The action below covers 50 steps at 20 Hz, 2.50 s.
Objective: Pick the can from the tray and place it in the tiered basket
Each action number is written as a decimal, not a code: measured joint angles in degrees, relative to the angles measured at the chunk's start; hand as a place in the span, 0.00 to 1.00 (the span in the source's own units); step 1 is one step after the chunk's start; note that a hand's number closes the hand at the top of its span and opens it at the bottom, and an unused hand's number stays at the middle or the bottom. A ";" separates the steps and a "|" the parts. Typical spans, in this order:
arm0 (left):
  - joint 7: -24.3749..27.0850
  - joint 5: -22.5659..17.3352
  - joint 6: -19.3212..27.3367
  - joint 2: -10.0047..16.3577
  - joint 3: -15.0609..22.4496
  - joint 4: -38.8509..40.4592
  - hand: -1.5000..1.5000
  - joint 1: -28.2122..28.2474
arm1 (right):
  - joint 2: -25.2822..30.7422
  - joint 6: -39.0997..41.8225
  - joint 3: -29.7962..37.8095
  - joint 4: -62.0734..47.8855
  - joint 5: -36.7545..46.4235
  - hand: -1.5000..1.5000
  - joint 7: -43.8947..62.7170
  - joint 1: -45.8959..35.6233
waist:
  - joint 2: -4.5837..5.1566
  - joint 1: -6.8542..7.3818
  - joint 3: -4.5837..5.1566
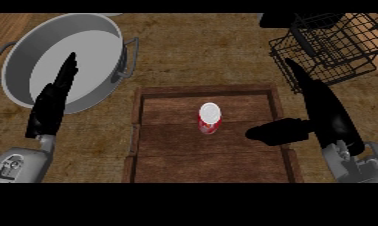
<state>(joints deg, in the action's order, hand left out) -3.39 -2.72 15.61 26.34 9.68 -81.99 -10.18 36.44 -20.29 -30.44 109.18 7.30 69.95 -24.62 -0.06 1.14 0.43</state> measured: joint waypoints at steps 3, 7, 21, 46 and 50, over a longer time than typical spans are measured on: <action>0.02 0.09 -0.14 -0.51 0.30 -0.15 0.50 0.15 | -2.47 1.10 -0.82 -3.89 -1.53 0.00 1.00 -2.80 | -0.02 0.22 -0.02; 0.46 -0.04 -0.51 -0.31 -0.41 0.40 0.50 0.09 | -5.55 2.26 -3.08 -9.57 -2.27 0.00 1.46 -5.47 | -0.05 0.07 -0.04; -0.36 0.37 -0.71 -0.20 -1.86 0.13 0.50 0.99 | -13.30 5.06 -9.42 -20.28 -0.49 0.00 1.53 -10.92 | -0.62 -1.65 -0.12; 0.66 1.58 -1.10 -1.44 -3.18 0.04 0.50 2.38 | -24.61 7.62 -7.66 -31.22 7.81 0.00 1.54 -12.21 | -0.95 -2.49 -0.20; 0.06 1.76 -1.36 -1.40 -3.37 -0.54 0.50 2.26 | -26.27 7.87 -6.59 -32.02 8.96 0.00 1.53 -11.66 | -0.90 -2.19 -0.26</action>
<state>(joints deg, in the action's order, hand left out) -3.33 -0.96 14.24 24.94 6.31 -82.53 -7.92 10.17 -12.42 -37.04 77.16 16.26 71.49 -36.28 -0.96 -1.05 0.17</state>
